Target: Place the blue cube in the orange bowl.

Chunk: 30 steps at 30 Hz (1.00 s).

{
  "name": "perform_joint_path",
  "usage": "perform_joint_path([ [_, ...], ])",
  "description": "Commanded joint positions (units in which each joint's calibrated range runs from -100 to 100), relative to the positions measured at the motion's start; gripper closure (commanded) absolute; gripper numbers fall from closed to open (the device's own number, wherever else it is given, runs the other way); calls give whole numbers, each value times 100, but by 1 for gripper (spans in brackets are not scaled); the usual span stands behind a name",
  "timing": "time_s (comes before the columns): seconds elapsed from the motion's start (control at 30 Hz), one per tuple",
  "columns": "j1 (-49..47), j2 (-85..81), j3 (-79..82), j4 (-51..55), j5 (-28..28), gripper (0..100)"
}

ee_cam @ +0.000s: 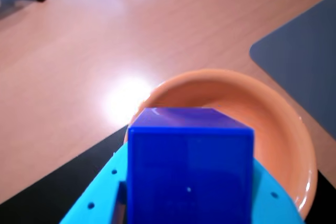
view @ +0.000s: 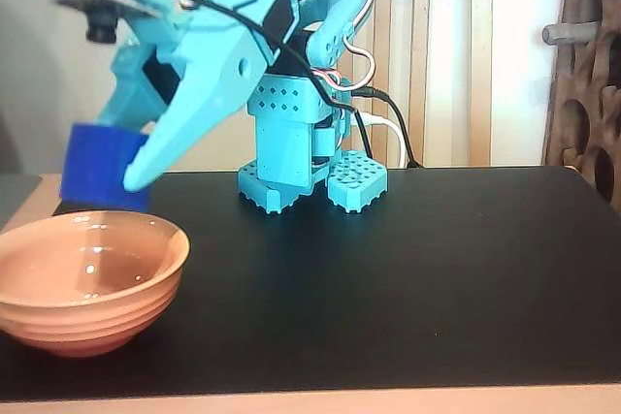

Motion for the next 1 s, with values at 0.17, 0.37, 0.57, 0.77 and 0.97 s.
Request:
perform_joint_path([
  [0.17, 405, 343, -35, 12, 135, 85],
  [0.37, 695, 454, -26, 12, 135, 85],
  [0.57, 776, 496, 101, -58, 114, 85],
  [0.77, 826, 599, 92, -58, 130, 85],
  [0.97, 826, 1042, -8, -389, 125, 85],
])
